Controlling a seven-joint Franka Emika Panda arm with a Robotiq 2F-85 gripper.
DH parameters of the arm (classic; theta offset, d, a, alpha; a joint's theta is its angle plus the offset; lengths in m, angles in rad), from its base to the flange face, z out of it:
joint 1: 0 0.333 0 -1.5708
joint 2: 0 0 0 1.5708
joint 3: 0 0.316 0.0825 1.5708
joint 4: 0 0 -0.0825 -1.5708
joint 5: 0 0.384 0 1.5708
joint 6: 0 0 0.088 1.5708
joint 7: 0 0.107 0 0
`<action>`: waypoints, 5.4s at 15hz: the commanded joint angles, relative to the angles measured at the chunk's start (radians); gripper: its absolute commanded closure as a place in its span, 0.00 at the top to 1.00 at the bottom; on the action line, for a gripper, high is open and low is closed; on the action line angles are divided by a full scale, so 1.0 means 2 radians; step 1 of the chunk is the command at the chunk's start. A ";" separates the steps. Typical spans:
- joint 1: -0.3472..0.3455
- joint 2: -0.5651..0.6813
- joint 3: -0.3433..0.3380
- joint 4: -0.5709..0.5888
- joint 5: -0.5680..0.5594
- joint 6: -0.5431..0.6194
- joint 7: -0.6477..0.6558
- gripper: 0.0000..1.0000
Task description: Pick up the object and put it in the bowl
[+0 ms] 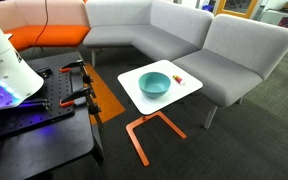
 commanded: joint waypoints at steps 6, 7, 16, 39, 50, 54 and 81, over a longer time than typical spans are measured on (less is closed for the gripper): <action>0.099 0.278 -0.030 0.149 0.036 0.164 -0.179 1.00; 0.102 0.319 -0.027 0.174 0.053 0.184 -0.211 1.00; 0.011 0.618 0.094 0.404 0.120 0.206 -0.488 1.00; -0.072 0.862 0.181 0.548 0.124 0.313 -0.651 1.00; -0.052 0.972 0.164 0.698 0.111 0.278 -0.635 0.83; -0.050 0.997 0.160 0.727 0.109 0.275 -0.633 0.54; -0.077 0.734 0.153 0.325 0.111 0.436 -0.465 0.08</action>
